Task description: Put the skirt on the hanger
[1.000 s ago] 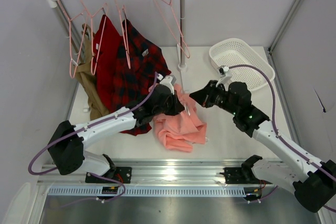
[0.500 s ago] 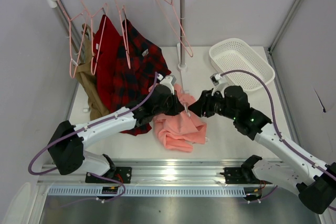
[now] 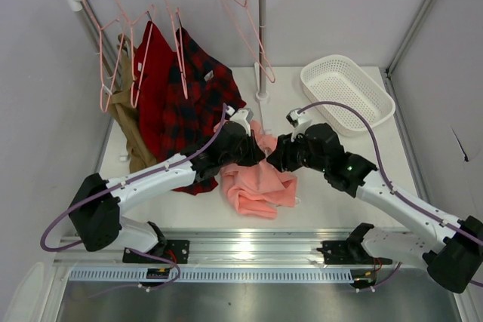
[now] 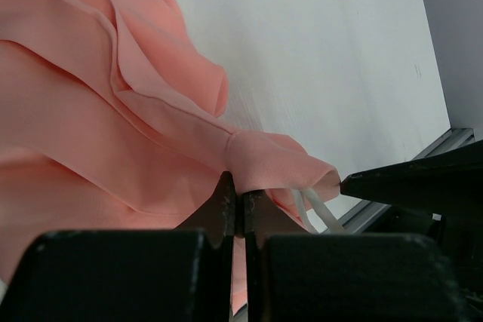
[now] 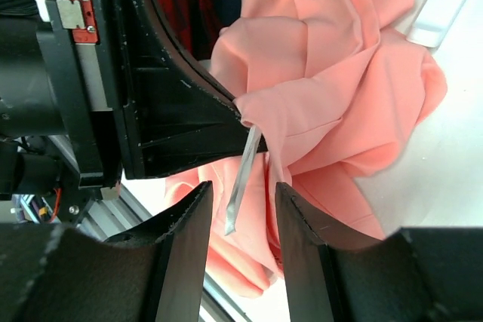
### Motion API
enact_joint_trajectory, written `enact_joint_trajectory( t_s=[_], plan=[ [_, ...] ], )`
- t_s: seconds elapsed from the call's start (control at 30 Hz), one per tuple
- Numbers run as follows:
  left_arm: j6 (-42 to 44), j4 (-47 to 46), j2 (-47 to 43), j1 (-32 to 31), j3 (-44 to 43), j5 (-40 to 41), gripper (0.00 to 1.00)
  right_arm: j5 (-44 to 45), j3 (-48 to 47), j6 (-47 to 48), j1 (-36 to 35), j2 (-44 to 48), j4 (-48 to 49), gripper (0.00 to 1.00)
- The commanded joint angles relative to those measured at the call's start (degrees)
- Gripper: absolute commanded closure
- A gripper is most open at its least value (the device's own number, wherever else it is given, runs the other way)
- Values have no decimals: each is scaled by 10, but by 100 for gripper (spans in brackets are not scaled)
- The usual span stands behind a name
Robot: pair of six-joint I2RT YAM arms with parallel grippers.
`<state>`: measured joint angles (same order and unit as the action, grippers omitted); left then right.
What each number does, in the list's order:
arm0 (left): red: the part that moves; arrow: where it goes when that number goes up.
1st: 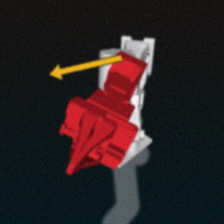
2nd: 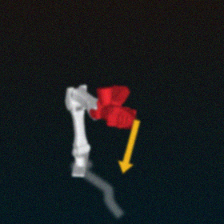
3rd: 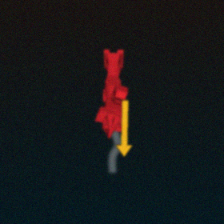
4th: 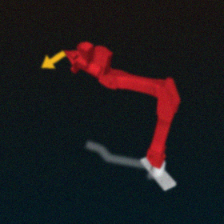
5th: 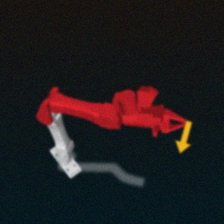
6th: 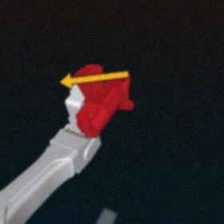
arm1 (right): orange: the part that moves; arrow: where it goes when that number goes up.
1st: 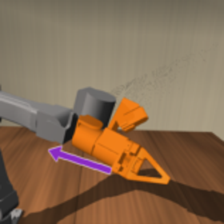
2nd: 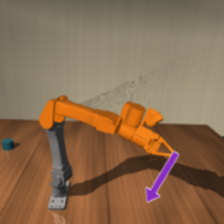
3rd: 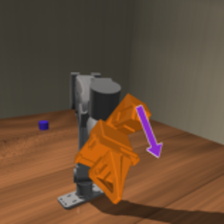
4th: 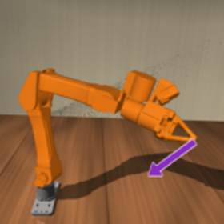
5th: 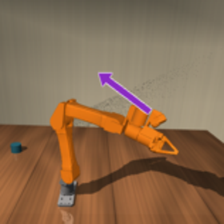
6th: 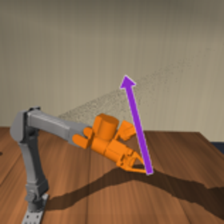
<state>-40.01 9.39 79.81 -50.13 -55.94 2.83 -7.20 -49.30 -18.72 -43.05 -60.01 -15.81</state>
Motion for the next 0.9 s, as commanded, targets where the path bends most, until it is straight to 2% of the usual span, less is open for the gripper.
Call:
enact_joint_trajectory(
  t_s=[0.0, 0.17, 0.33, 0.4, 0.43, 0.47, 0.5, 0.53, 0.57, 0.87],
  plan=[
    [8, -9, -14, -2, -22, 4, 100, 21, -34, 23, -5, -5, 4, 56],
    [10, -10, -11, -2, -22, 2, 100, 25, -39, 22, -11, -22, 6, 62],
    [12, -10, -10, -2, -23, 5, 100, 21, -40, 23, -15, -26, 14, 63],
    [12, -10, -9, -2, -24, 5, 100, 22, -40, 24, -17, -30, 13, 66],
    [12, -10, -9, -2, -24, 6, 100, 26, -41, 24, -17, -33, 11, 69],
    [13, -10, -9, -2, -22, 6, 100, 29, -41, 22, -18, -34, 10, 78],
    [13, -10, -10, -2, -22, 6, 100, 32, -41, 22, -19, -34, 10, 83],
    [13, -10, -10, -2, -22, 7, 100, 38, -41, 20, -19, -33, 9, 95],
    [13, -10, -11, -2, -21, 8, 100, 41, -41, 19, -19, -30, 10, 99],
    [15, -10, -13, -1, -18, 9, 100, 72, -41, -34, -19, -5, 25, 100]
  ],
)
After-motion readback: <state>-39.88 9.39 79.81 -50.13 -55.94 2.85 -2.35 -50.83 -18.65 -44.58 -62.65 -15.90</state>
